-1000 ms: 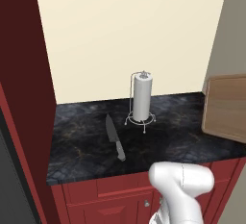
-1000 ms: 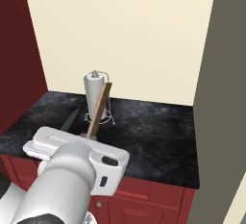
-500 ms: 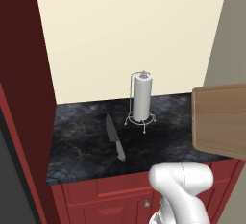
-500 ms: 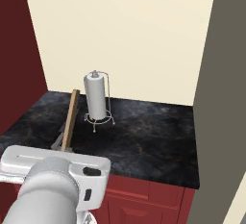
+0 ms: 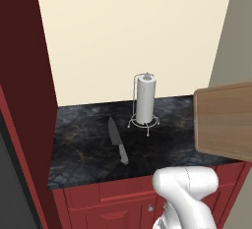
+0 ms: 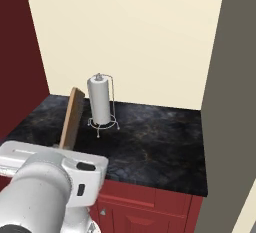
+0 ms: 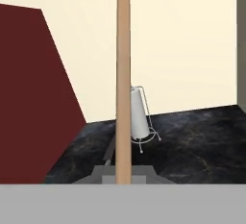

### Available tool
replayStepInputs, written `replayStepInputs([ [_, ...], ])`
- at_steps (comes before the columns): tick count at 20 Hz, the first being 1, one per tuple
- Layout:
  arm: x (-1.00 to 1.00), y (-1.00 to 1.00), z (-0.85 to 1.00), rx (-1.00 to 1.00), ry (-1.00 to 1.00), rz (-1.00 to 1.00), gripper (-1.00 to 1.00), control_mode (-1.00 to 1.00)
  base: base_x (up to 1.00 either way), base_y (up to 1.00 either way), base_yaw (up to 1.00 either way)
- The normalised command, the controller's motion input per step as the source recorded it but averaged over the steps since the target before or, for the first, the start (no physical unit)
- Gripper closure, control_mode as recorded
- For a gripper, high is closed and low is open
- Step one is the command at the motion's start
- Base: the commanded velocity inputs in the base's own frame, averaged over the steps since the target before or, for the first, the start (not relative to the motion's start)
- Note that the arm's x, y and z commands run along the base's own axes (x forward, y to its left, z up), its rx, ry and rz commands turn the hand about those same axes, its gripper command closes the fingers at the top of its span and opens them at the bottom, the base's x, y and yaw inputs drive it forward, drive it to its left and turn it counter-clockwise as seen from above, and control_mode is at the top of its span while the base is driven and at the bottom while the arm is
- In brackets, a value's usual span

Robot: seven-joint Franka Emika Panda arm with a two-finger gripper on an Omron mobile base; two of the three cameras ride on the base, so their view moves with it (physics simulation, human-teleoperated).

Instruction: Move the cutting board and knife to the sink. Then move spray from the cabinet to the counter.

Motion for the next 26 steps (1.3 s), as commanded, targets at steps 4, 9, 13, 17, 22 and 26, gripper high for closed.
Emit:
replayStepInputs([
  [4, 0.31, 0.1, 0.0, 0.0, 0.0, -0.07, 1.0, -1.0, 0.0, 0.0, 0.0],
  [9, 0.31, 0.03, 0.0, 0.0, 0.0, -0.02, 1.0, -1.0, 0.0, 0.0, 0.0],
  [13, 0.06, 0.0, 0.0, 0.0, 0.0, 0.0, 1.0, 1.0, 0.08, -0.01, 0.0],
  [17, 0.0, 0.0, 0.0, 0.0, 0.0, 0.0, 1.0, 1.0, -0.1, -0.13, 0.0],
  [22, 0.0, 0.0, 0.0, 0.0, 0.0, 0.0, 1.0, 1.0, -0.5, -0.18, 0.0],
  [26, 0.0, 0.0, 0.0, 0.0, 0.0, 0.0, 1.0, 1.0, -0.86, -0.25, 0.01],
])
